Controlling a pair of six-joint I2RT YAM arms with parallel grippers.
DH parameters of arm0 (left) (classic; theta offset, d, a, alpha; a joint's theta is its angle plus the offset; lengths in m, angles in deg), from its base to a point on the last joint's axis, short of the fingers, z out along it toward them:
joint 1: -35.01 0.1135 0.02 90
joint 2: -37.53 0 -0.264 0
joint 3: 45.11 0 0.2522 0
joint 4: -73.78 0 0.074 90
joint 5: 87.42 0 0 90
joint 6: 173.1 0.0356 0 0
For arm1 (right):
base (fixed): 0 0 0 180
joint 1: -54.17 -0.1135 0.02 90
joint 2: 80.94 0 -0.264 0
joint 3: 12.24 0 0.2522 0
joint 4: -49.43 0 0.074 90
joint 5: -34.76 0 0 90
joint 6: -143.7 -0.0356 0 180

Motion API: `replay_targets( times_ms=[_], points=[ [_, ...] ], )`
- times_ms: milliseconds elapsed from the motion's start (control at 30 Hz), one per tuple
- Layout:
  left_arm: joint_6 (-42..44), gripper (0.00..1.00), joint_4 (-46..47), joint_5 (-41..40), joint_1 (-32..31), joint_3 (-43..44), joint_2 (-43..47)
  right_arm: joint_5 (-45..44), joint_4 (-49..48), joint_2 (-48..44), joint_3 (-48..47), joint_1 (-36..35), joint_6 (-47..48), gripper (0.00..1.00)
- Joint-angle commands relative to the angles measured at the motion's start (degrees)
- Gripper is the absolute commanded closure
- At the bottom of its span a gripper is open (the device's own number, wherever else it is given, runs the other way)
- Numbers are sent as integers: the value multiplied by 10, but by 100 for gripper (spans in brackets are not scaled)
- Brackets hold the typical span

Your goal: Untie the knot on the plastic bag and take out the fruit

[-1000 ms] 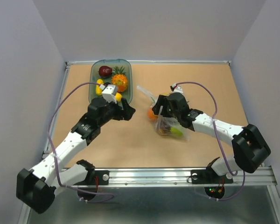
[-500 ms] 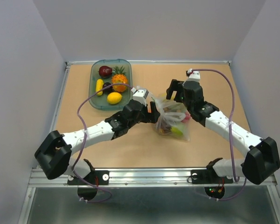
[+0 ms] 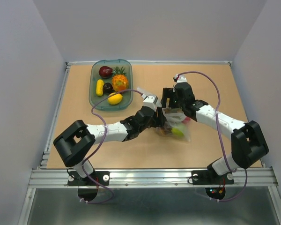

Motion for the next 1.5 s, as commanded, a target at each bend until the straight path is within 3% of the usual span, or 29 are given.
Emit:
replay_targets(
  times_ms=[0, 67, 133, 200, 233, 267, 367, 500, 600, 700, 933, 1033, 1167, 1200, 1267, 1300, 1400, 1467],
  points=[
    [-16, 43, 65, 4, -12, -4, -18, 41, -1, 4, -37, 1, 11, 20],
    [-17, 52, 74, 5, -14, -5, -26, 42, -1, 4, -33, 1, 12, 30],
    [-19, 69, 83, 6, -14, -11, -29, 42, 1, 3, -31, 1, 16, 40],
    [-19, 100, 89, 5, -15, -15, -27, 40, 7, 2, -29, 1, 17, 55],
    [-18, 100, 89, 4, -15, -19, -26, 38, 8, 1, -29, 1, 18, 61],
    [-12, 100, 90, 3, -15, -21, -19, 24, 9, -2, -26, 1, 16, 77],
    [-4, 100, 90, -3, -15, -35, 1, -11, 9, -12, -22, 1, 11, 100],
    [5, 100, 87, -16, -14, -66, 39, -114, 9, -29, -20, 14, 13, 100],
    [10, 100, 80, -38, -14, -87, 78, -139, 13, -40, -18, 50, -6, 100],
    [11, 100, 58, -63, -6, -118, 114, -148, 14, -61, -10, 143, -38, 100],
    [-19, 100, -7, -78, 79, -153, 176, -134, 19, -118, 1, 261, -82, 100],
    [-14, 100, -13, -59, 130, -143, 184, -114, 29, -138, -5, 265, -64, 100],
    [57, 100, -15, -32, 139, -85, 178, -22, 91, -148, -35, 263, -26, 100],
    [87, 100, -15, -18, 139, -71, 172, 2, 98, -152, -38, 264, -18, 99],
    [111, 100, -14, 28, 138, -32, 155, 72, 109, -169, -43, 261, 6, 83],
    [121, 100, -14, 41, 138, -21, 149, 97, 111, -176, -42, 258, 14, 56],
    [154, 100, -16, 65, 137, 7, 134, 179, 110, -196, -42, 233, 48, 24],
    [176, 100, -22, 73, 134, 16, 129, 188, 113, -198, -51, 199, 61, 18]
  ],
)
